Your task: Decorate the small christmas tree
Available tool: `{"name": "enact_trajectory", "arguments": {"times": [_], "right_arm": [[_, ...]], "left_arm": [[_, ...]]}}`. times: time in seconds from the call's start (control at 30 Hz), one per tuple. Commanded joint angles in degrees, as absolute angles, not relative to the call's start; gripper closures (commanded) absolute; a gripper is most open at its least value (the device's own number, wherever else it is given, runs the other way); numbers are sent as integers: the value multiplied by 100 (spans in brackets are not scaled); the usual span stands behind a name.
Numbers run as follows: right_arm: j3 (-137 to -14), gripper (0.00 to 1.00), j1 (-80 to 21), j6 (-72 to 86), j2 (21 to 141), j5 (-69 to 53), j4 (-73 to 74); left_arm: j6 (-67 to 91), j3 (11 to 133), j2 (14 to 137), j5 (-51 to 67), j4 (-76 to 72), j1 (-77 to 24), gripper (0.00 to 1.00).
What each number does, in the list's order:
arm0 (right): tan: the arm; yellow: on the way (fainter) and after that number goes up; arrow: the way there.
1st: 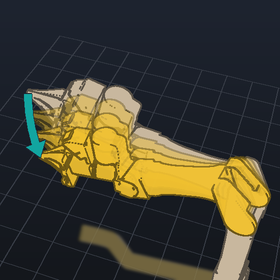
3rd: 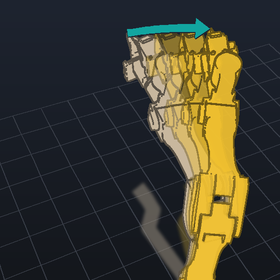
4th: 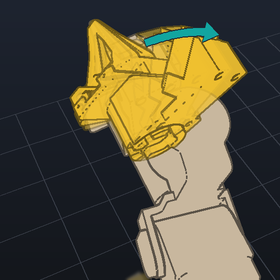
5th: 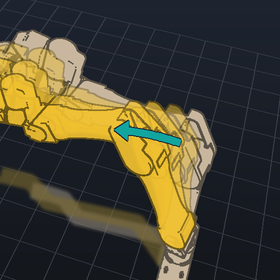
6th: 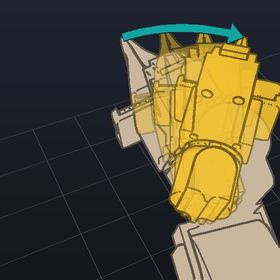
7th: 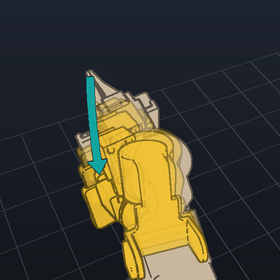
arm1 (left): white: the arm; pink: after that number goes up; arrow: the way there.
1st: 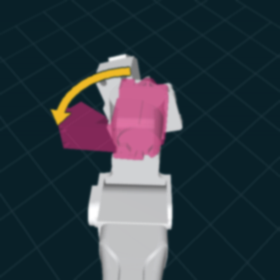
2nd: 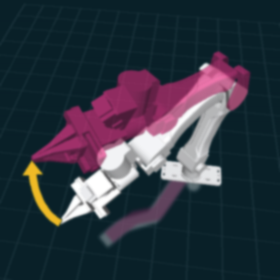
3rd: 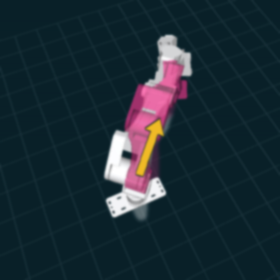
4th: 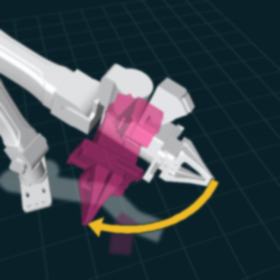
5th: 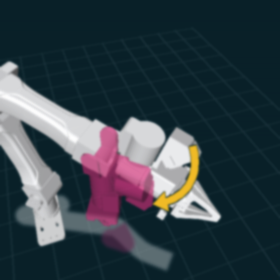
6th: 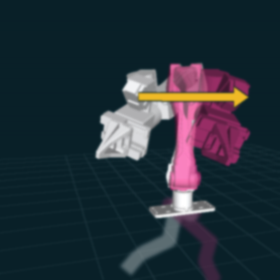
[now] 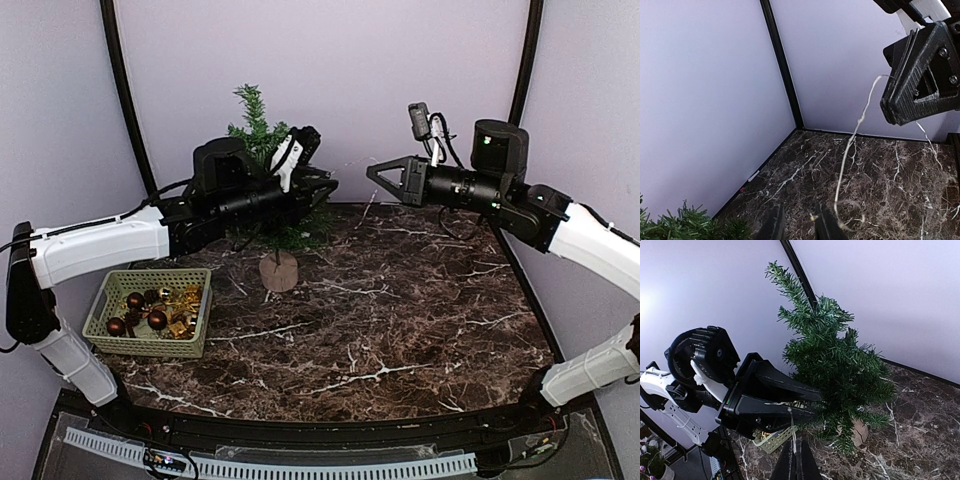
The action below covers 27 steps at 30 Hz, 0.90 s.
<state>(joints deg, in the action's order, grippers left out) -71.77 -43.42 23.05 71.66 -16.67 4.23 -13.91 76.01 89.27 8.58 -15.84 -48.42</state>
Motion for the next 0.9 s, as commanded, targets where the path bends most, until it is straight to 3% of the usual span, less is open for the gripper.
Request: {"name": "enact_trajectory", "arguments": {"times": [0.0, 0.07, 0.23, 0.3, 0.53, 0.87], "right_arm": [[-7136, 100, -4307, 2338, 7022, -1631, 162], [-7137, 100, -4307, 2331, 7022, -1635, 174], [-7120, 100, -4307, 2313, 7013, -1527, 238], [-7106, 100, -4307, 2289, 6982, -1336, 341], [-7097, 100, -4307, 1993, 6725, -249, 1212], [-7072, 100, -4307, 1828, 6274, -18, 1822]], "left_arm": [[-1453, 7752, 8881, 1014, -1429, -4831, 75], [-1451, 7713, 8861, 979, -1434, -4830, 74], [-1436, 7637, 8768, 913, -1543, -4831, 97], [-1388, 7604, 8739, 794, -1576, -4831, 100], [-767, 7458, 8681, 537, -1553, -4468, 100], [-592, 7335, 8581, 388, -1613, -4241, 100]]}}
